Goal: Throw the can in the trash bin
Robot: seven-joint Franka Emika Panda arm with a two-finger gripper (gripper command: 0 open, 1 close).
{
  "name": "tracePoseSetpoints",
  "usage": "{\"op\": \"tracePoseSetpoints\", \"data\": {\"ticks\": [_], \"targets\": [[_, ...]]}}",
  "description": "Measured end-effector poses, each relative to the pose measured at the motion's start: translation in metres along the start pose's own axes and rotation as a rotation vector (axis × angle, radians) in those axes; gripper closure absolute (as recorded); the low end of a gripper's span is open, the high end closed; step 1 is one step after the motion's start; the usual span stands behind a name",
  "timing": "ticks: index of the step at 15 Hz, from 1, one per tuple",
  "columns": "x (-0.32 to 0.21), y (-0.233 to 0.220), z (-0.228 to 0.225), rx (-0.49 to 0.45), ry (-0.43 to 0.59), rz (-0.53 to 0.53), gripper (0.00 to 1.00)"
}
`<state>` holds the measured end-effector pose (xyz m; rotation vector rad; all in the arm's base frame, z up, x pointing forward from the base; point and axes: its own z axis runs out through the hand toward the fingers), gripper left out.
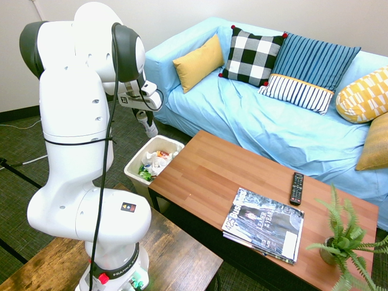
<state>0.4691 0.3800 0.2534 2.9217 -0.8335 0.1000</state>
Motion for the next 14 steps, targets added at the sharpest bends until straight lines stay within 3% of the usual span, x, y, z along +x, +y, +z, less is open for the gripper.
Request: {"op": "tracePoseSetpoints", "data": {"ticks": [1, 14], "targets": [[-0.001, -0.007, 0.007, -0.004, 0.0, 0.004, 0.0], [0.022, -0.022, 0.024, -0.043, 0.008, 0.045, 0.0]]}}
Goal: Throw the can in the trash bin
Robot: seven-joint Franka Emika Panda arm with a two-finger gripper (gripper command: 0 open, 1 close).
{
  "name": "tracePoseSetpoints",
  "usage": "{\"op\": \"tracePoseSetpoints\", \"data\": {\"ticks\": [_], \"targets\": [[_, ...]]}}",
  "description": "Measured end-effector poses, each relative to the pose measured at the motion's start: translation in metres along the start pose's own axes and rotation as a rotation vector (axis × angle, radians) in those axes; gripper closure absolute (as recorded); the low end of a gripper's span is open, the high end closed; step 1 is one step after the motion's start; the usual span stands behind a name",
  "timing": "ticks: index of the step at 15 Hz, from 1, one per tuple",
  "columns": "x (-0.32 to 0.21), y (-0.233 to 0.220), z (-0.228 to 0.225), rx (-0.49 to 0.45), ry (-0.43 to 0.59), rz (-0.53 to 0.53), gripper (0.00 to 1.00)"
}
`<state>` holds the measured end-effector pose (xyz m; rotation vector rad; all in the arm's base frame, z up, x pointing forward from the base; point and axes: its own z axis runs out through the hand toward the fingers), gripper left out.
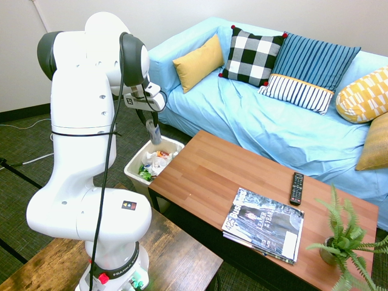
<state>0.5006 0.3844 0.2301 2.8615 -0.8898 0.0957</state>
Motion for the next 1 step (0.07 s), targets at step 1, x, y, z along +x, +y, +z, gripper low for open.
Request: {"op": "tracePoseSetpoints", "data": {"ticks": [1], "targets": [[0.0009, 0.0, 0.0004, -0.005, 0.001, 0.003, 0.0]]}}
